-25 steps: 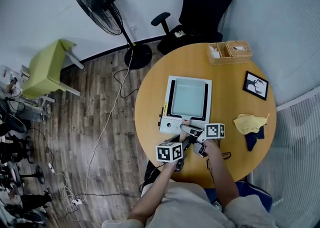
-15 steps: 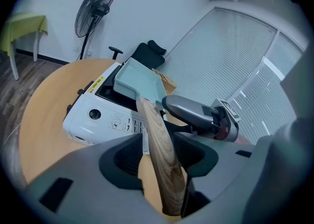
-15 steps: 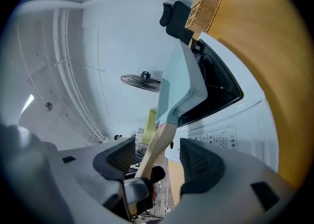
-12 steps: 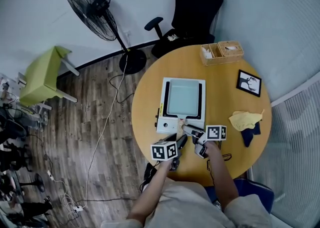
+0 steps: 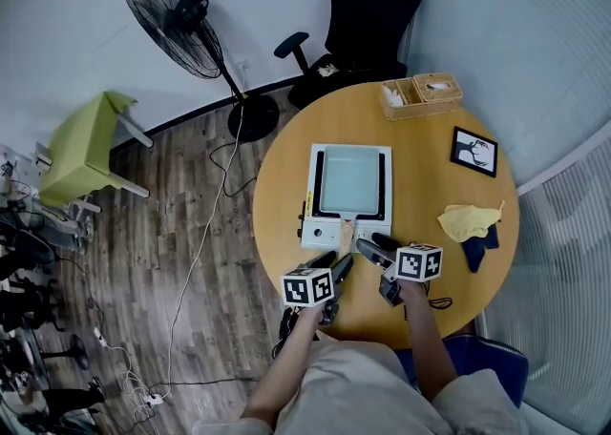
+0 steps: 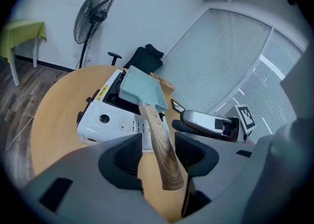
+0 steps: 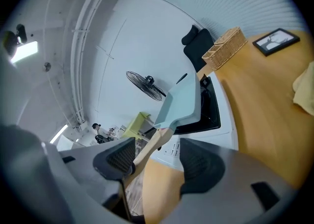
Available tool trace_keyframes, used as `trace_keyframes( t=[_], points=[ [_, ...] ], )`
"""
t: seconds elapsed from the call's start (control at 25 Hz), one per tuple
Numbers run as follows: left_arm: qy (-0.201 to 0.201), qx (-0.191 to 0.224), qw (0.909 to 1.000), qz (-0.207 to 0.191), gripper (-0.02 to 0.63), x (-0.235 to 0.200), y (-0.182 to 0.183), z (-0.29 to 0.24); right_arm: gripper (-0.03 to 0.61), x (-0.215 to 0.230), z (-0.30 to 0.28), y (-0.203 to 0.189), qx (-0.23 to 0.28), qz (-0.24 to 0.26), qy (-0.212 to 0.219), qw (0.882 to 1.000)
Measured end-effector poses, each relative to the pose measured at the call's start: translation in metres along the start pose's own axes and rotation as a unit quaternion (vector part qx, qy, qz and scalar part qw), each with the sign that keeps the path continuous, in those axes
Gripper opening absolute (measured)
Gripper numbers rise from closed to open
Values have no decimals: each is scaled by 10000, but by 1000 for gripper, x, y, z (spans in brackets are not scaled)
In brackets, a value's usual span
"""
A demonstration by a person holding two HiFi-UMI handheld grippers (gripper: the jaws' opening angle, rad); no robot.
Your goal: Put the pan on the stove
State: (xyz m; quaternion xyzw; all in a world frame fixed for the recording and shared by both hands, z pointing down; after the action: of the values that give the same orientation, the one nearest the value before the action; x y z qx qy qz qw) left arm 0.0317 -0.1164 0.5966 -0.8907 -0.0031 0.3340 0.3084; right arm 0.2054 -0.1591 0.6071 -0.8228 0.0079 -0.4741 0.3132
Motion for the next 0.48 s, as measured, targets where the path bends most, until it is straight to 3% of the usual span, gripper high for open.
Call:
trace_keyframes(
  t=[0.32, 0.48],
  points=[
    [-70, 271, 9996, -72, 227, 5, -1, 21, 268, -9, 17, -8, 247, 372, -304, 9985],
    [-108, 540, 9985, -21, 227, 3, 4, 37, 268, -14, 26, -13, 292, 836, -666, 9938]
  ],
)
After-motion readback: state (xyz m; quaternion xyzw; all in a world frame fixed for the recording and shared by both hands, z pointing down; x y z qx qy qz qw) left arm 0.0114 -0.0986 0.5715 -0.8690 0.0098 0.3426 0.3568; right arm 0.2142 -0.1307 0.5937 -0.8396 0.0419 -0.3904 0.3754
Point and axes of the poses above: the fingertips, and each gripper's own axes: z backward along the fingers, x to its right, y out of its top, the point moved 8 cm from there along z, backward along the fingers, and after that the axes turned 2 degrees about x, right-handed, at the moved point
